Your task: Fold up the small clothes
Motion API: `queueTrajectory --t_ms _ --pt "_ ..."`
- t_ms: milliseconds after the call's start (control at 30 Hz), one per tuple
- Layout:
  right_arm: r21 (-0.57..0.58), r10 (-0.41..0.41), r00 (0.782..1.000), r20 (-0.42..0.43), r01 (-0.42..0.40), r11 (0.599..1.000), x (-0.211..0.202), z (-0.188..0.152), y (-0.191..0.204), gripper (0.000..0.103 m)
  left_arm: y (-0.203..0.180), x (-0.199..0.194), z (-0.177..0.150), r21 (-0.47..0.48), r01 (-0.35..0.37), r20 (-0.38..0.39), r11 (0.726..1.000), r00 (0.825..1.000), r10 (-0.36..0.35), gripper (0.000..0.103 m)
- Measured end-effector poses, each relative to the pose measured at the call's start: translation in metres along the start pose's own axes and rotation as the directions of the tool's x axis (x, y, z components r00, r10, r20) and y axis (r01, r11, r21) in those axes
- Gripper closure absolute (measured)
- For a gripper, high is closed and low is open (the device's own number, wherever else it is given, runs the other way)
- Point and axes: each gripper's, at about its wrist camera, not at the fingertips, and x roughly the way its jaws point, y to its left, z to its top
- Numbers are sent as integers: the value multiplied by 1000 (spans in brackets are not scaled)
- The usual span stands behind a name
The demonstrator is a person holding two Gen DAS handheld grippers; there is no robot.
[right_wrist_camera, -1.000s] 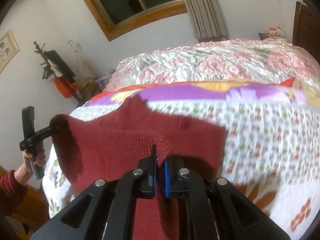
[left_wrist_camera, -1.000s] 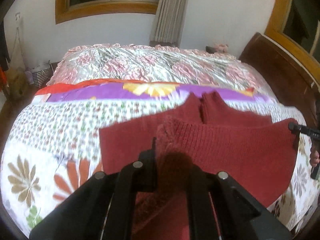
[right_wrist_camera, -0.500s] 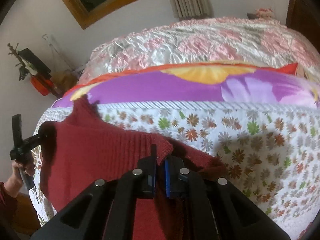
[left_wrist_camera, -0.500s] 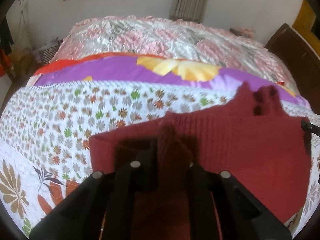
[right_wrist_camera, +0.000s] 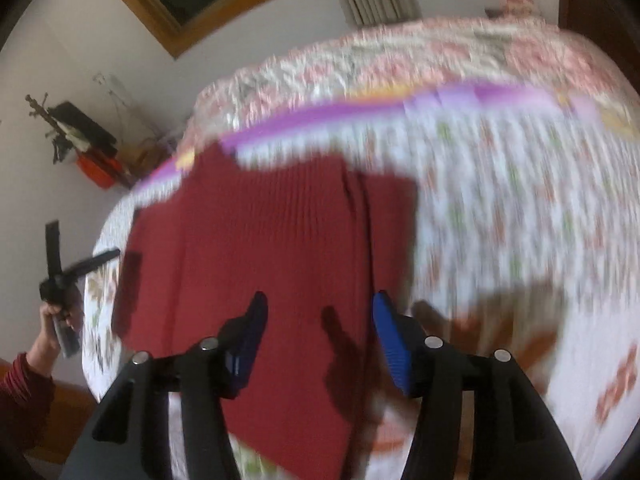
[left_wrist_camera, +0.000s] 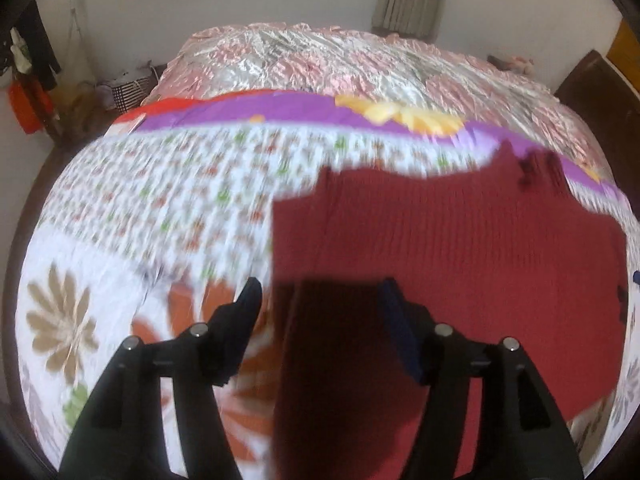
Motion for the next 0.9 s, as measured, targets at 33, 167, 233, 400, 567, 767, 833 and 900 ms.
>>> queueTrajectory --t_ms 33,167,233,400,567,767,833,900 --pt "6 -2 1000 -19 2 1000 0 -13 -1 47 -1 -3 -10 13 -12 -9 1000 1000 12 41" --pt "40 -26 996 -82 29 999 3 -61 -6 47 -13 -18 -50 57 -20 -25 998 999 22 41" --pt "43 -34 994 -101 39 998 6 -77 -3 50 -21 -22 -62 65 -7 -27 998 1000 9 41" --pt "57 -21 991 -129 29 998 15 -86 -1 94 -42 -17 -75 84 15 -41 996 999 -12 40" --pt "29 -78 986 -148 83 996 15 -86 -2 95 -42 8 -81 81 9 -100 997 995 -1 40" --pt "62 -79 980 -184 92 994 31 -94 -9 94 -36 27 -92 68 0 -140 998 990 10 40" --pt "58 -83 981 -175 95 994 26 -91 -6 89 -39 20 -90 73 -8 -140 997 990 18 40" --pt "52 -94 985 -146 102 993 12 -87 -2 73 -41 8 -87 70 3 -124 998 992 6 40"
